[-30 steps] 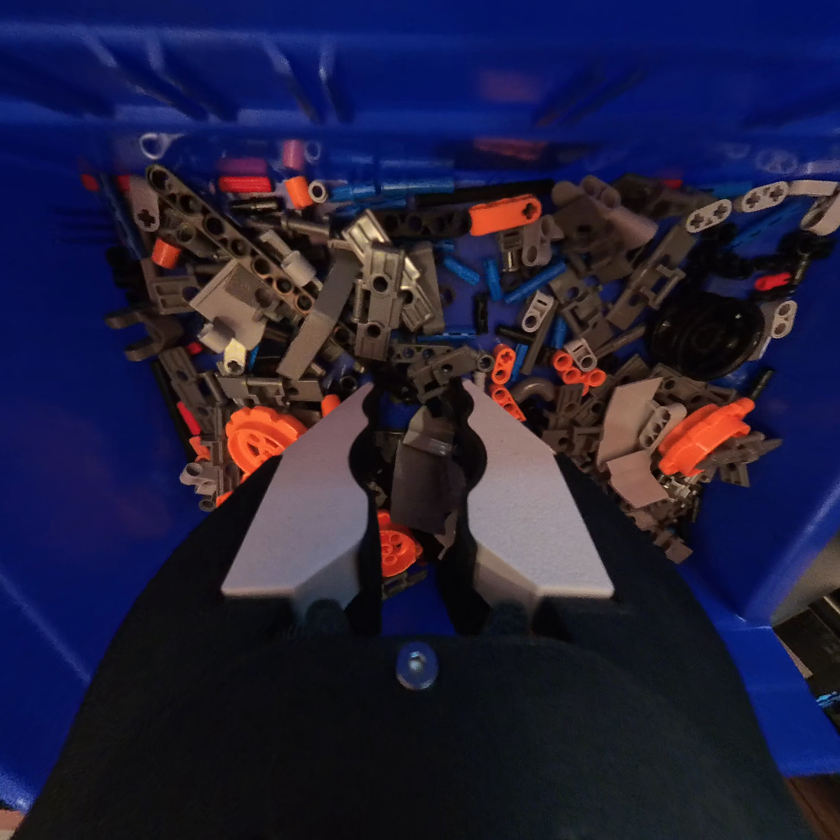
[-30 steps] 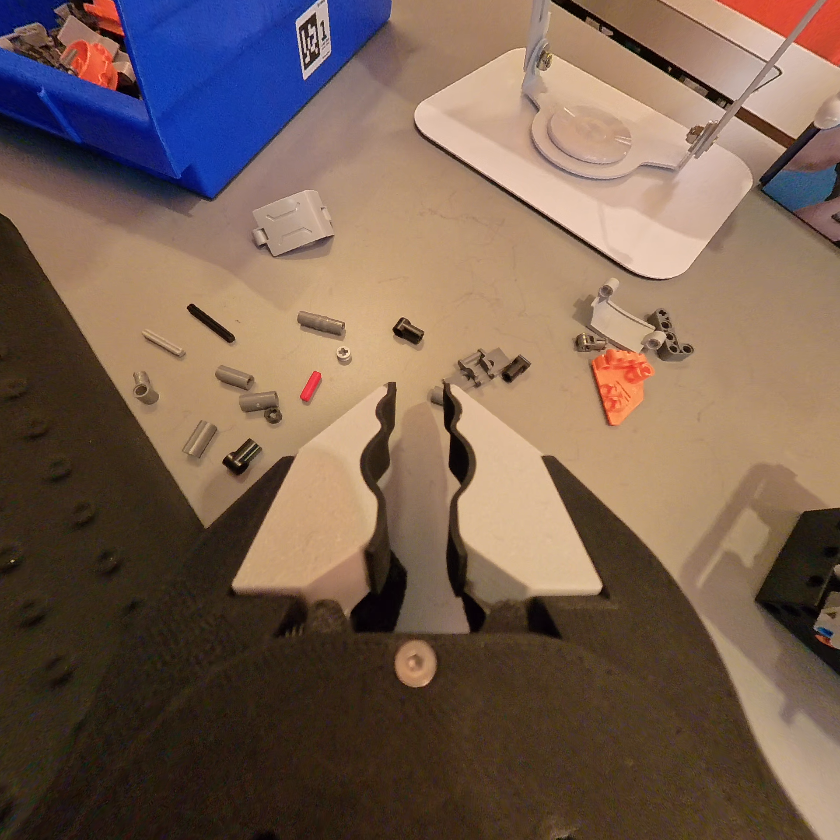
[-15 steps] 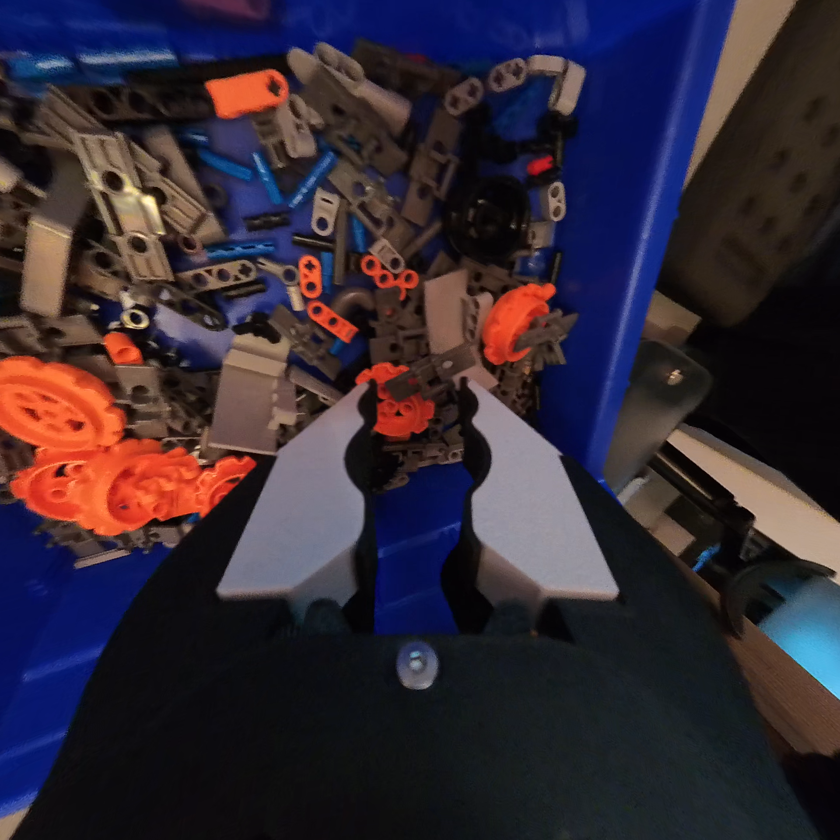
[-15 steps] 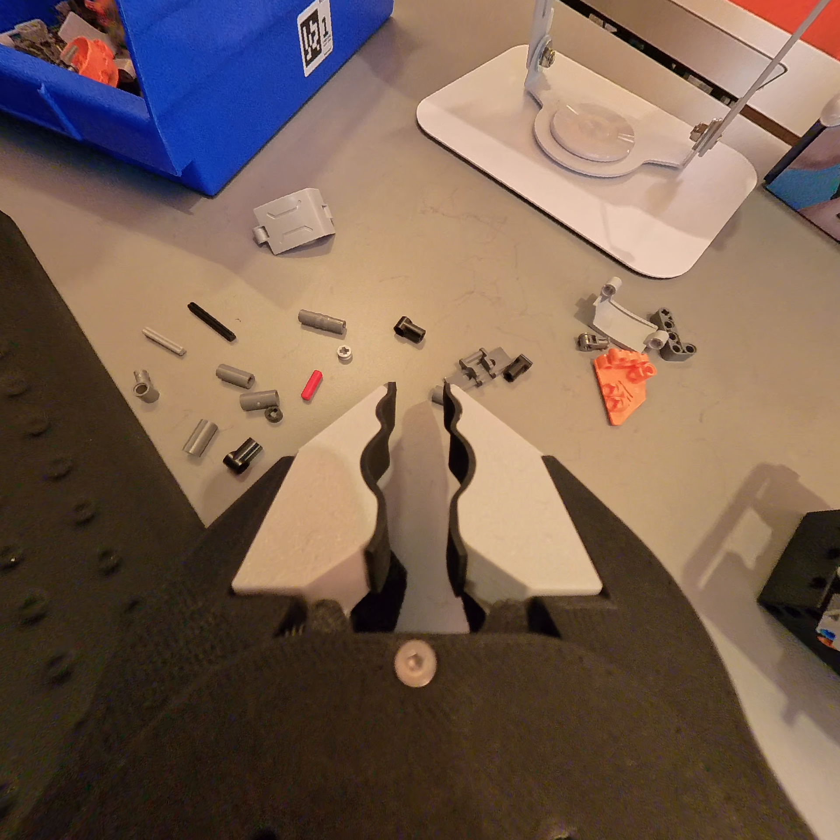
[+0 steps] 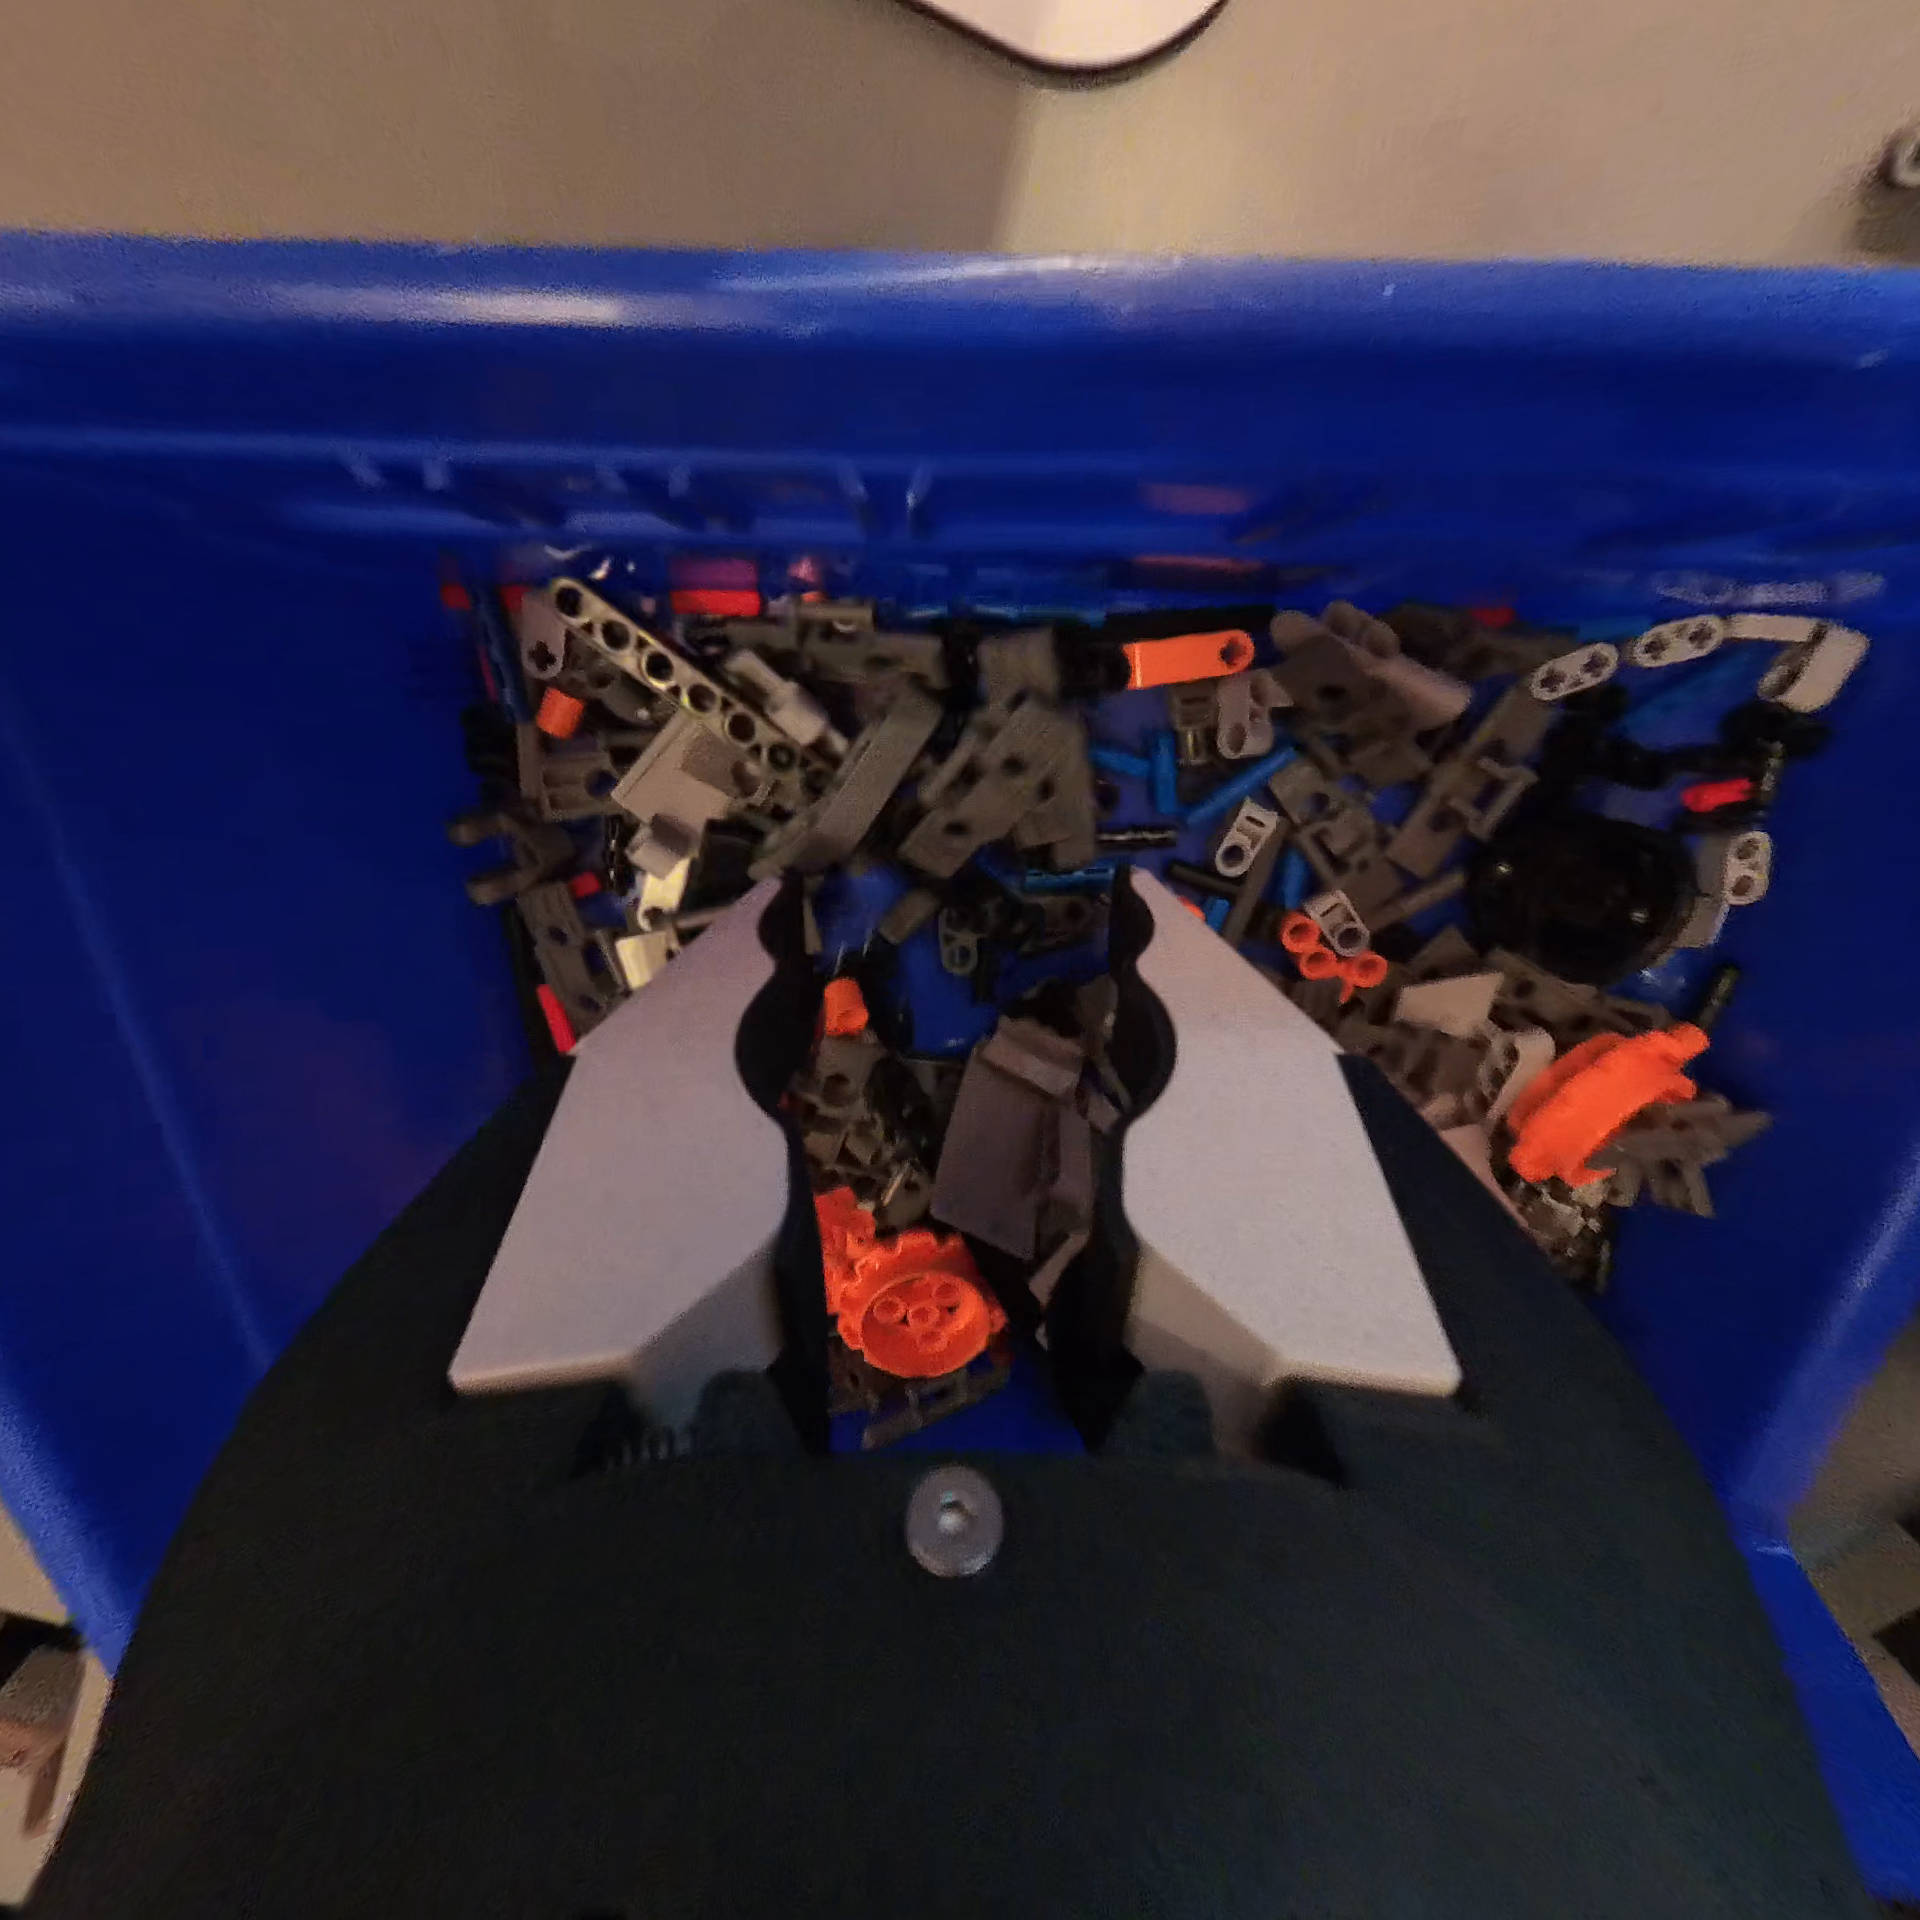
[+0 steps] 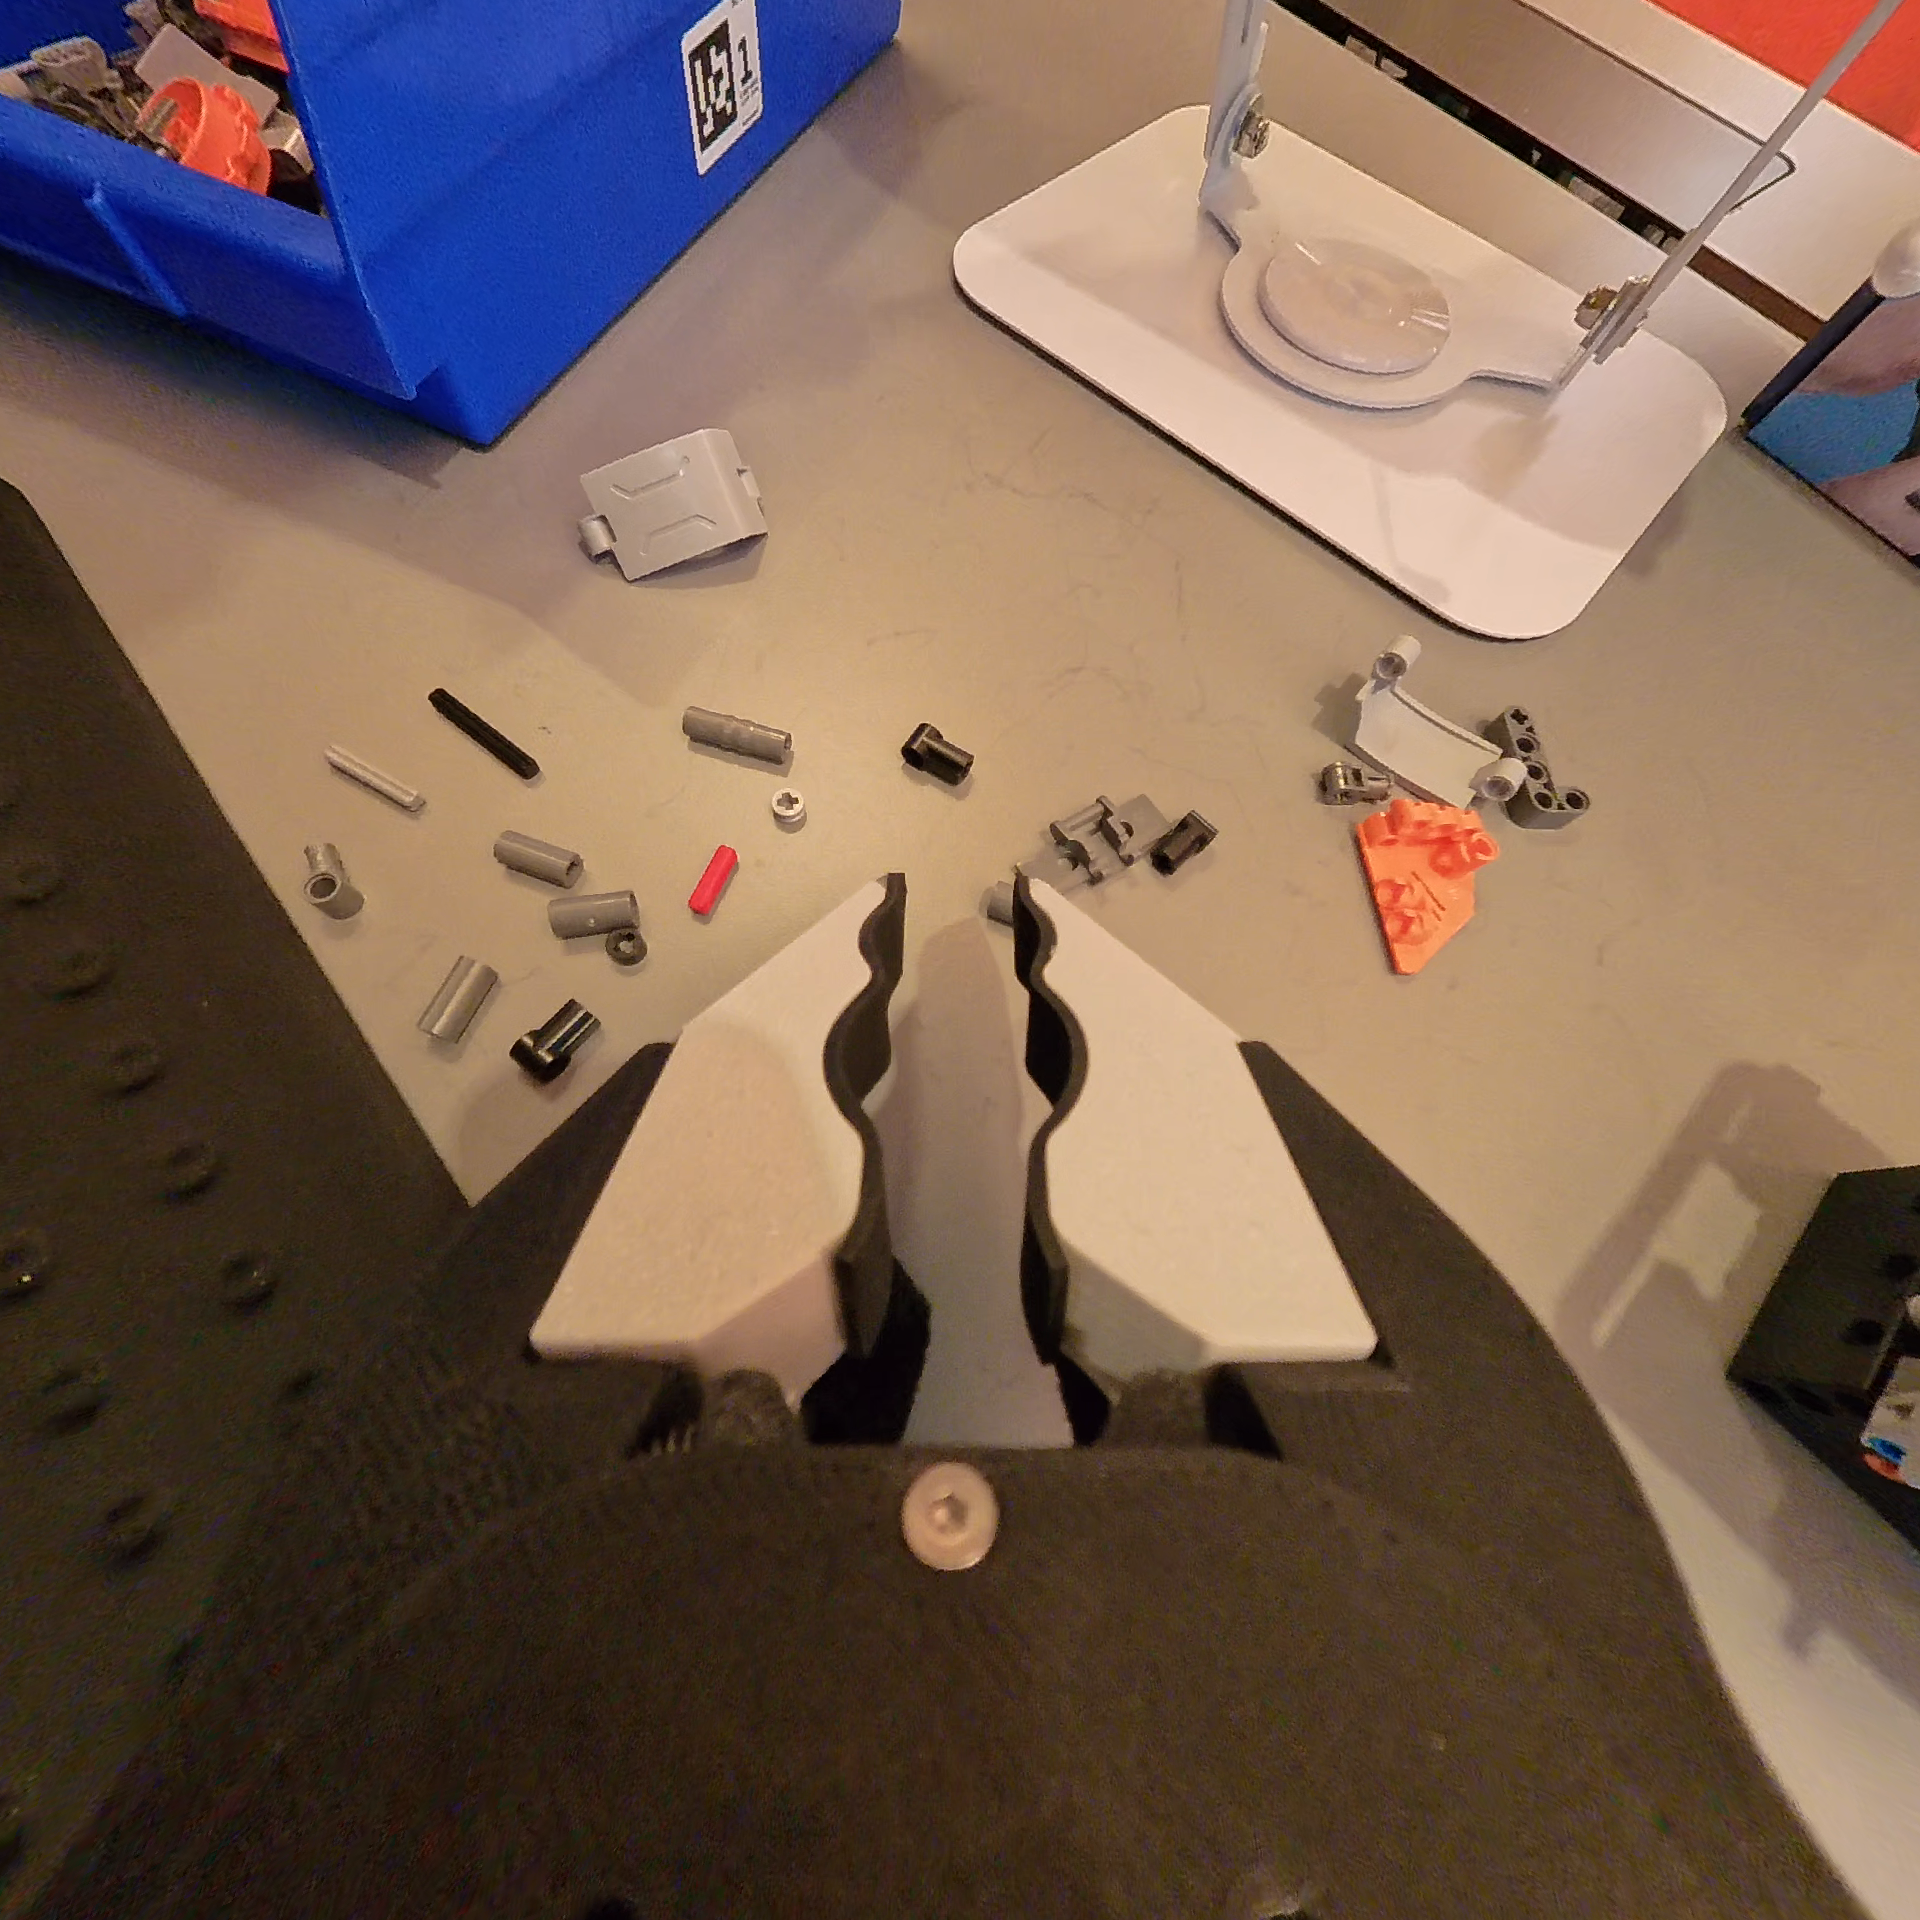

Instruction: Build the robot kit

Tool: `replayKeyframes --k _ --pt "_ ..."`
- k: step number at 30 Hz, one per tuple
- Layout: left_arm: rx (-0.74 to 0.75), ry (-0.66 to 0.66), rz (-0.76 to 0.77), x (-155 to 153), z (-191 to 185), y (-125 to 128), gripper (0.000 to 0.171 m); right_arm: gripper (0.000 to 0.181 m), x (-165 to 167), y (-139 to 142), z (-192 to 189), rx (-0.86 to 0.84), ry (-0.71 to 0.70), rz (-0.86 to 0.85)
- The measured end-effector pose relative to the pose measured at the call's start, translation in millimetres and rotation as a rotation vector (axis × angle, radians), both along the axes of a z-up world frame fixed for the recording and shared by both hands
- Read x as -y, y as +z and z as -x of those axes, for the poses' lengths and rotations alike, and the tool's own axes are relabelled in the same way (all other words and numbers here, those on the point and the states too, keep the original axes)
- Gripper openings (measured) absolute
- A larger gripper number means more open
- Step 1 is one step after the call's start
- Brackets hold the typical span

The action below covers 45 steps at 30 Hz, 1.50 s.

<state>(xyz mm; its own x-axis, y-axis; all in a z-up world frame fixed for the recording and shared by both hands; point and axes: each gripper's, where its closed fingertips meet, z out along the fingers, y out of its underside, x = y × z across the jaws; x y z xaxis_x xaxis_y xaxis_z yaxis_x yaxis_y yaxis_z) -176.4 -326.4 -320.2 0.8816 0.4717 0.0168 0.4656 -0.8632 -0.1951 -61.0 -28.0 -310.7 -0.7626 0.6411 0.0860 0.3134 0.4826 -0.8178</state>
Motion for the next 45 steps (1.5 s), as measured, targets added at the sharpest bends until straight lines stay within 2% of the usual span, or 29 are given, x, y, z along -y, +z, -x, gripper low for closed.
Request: replayKeyframes --k 5,8,9,13,15,16,18,20,22,23,24,27,31,36,41,45 --pt "-0.013 0.009 0.01 -8 1 -9 0.057 0.018 0 0 0 -0.001 -0.001 0.001" --pt "0.011 -0.02 -0.034 -15 -6 -9 0.018 0.018 0 0 0 -0.001 0.001 -0.001" --pt "0.006 -0.031 -0.046 -17 -8 -9 0.013 0.018 0 0 0 0.0 0.001 -0.001" --pt "0.044 -0.053 -0.075 -20 -21 -9 0.01 0.018 0 -1 0 0.003 0.003 -0.004" --pt "0.172 -0.1 -0.085 -21 -46 -8 0.01 0.018 0 -1 0 0.004 0.003 -0.004" --pt "0.181 -0.104 -0.068 -17 -49 -8 0.01 0.018 0 -1 0 0.004 0.003 -0.004" --pt "0.159 -0.112 -0.133 -21 -49 3 0.012 0.018 0 -1 0 0.004 0.003 -0.005" --pt "0.118 -0.087 -0.143 -16 -39 13 0.028 0.018 0 -1 0 0.005 0.002 -0.005" --pt "0.037 -0.066 -0.16 -11 -23 22 0.034 0.018 1 -2 0 0.006 0.003 -0.007" --pt "-0.003 -0.033 -0.17 -11 -12 24 0.046 0.018 1 -2 0 0.006 0.004 -0.009" --pt "-0.027 -0.005 -0.175 -10 -4 24 0.061 0.018 1 -2 0 0.006 0.004 -0.009" --pt "-0.032 0.012 -0.136 -9 5 15 0.066 0.018 1 -2 0 0.005 0.004 -0.011" --pt "-0.002 0.027 -0.067 -12 7 -3 0.057 0.018 0 -2 0 0.003 0.001 -0.01" --pt "-0.007 0.044 -0.083 -12 12 -1 0.023 0.018 0 -1 0 0.001 0.0 -0.007" --pt "0.044 0.052 -0.111 -5 -1 1 0.014 0.018 0 -1 0 0.004 0.0 -0.005" --pt "0.176 -0.001 -0.146 -5 -38 14 0.009 0.018 0 -2 0 0.008 0.002 -0.006"
